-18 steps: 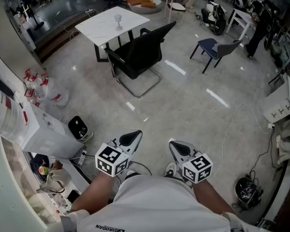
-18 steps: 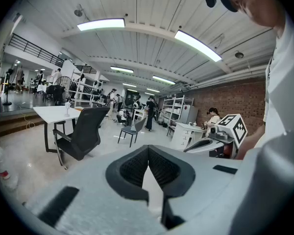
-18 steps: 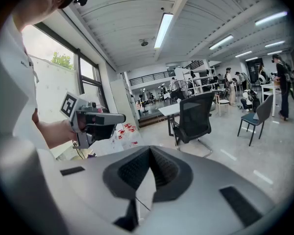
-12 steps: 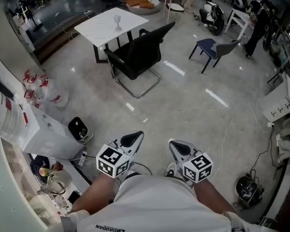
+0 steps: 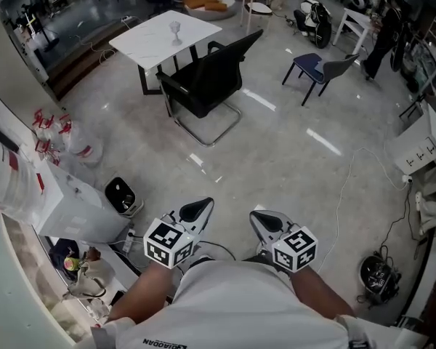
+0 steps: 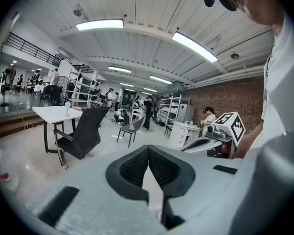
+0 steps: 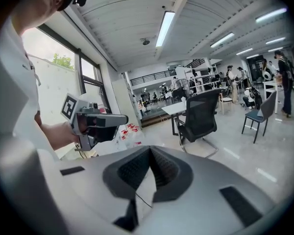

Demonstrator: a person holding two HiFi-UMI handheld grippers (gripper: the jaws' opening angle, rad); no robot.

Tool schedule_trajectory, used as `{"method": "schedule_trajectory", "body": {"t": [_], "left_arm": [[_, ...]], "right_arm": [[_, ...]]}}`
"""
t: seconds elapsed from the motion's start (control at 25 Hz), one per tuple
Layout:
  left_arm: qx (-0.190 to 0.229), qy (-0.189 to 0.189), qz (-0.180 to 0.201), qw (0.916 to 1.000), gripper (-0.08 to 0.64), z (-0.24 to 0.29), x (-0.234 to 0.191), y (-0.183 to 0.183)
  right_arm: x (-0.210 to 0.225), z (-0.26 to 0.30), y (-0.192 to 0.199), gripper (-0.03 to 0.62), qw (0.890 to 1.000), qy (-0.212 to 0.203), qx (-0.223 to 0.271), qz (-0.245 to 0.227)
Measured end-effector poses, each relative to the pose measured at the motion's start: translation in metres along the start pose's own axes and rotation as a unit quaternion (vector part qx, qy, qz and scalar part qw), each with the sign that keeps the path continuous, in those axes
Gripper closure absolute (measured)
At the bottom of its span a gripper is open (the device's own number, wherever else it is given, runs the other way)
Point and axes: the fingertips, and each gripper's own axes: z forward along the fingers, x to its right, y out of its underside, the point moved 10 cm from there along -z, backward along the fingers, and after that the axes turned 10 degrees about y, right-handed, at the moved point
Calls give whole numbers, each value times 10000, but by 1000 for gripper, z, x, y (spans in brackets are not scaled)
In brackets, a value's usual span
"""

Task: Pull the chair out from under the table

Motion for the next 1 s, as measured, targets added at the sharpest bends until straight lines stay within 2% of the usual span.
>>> {"method": "schedule_trajectory", "body": {"t": [0.24,0.48,0.72,0.84,1.0], "left_arm": [[-114,126,-203,9997,551,-6,-14,17],[-96,155,-226,9996,551,26,-34,12],[-143,-68,-178,9997,551,97,-65,-22],[-48,-181,-40,9998,551,141,-83,-53],[181,-308,113,9993,551,201,-102,-100]], "right_arm": [[-1,8,4,586,9996,265,-112,41],[36,23,-3,586,9990,392,-123,186],[110,65,-29,586,9993,-15,-266,277],[157,84,-62,586,9996,-237,-136,101],[224,102,-108,586,9996,-236,103,-100]]}}
